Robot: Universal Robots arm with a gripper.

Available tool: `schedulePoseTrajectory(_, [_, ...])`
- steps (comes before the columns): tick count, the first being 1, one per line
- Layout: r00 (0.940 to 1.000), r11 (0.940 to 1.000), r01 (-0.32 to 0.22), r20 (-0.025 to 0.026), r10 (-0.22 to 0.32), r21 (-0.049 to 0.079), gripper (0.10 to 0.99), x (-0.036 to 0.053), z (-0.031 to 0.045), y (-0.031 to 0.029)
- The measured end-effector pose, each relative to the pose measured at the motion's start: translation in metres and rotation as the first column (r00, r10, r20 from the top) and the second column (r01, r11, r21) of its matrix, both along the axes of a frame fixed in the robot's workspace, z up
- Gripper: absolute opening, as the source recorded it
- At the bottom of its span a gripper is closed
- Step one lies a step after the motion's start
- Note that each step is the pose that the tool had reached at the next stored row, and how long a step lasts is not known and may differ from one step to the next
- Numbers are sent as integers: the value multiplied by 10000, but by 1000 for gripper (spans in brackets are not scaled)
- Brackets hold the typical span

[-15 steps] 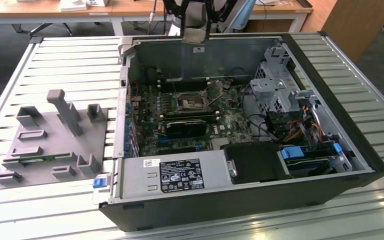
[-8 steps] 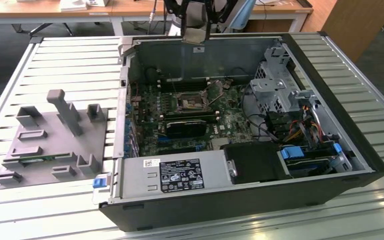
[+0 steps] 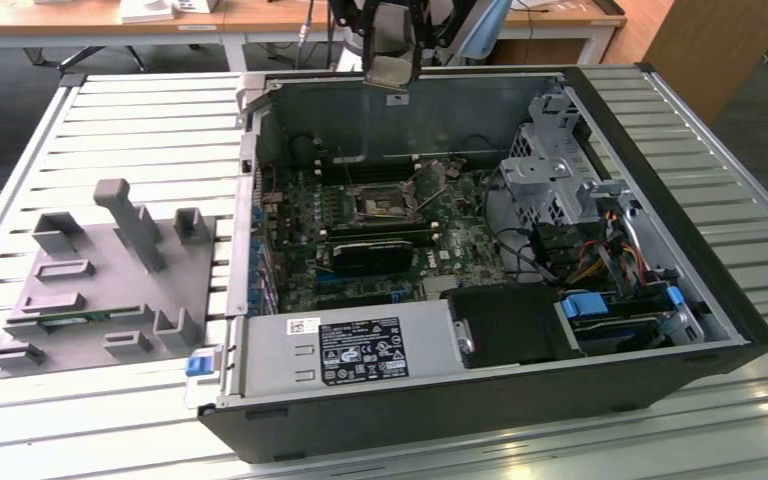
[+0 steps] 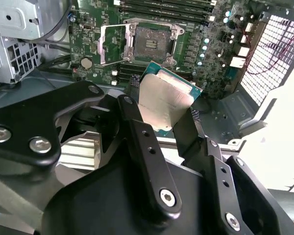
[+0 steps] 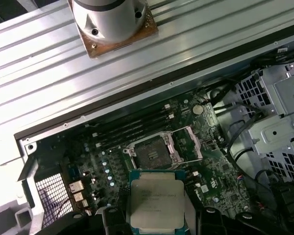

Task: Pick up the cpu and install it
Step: 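Place the cpu into insertion slot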

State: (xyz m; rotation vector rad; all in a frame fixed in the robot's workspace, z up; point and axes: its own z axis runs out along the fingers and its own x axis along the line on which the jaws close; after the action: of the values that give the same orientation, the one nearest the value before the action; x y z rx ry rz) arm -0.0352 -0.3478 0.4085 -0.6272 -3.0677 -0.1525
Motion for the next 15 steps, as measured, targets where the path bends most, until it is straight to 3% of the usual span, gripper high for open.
schedulePoseTrajectory(9, [9982, 9982, 593, 0, -593, -1, 525, 0, -4, 3])
schedulePoseTrajectory(15, [9896, 9896, 1437, -1, -1437, -3, 525, 0, -11, 7])
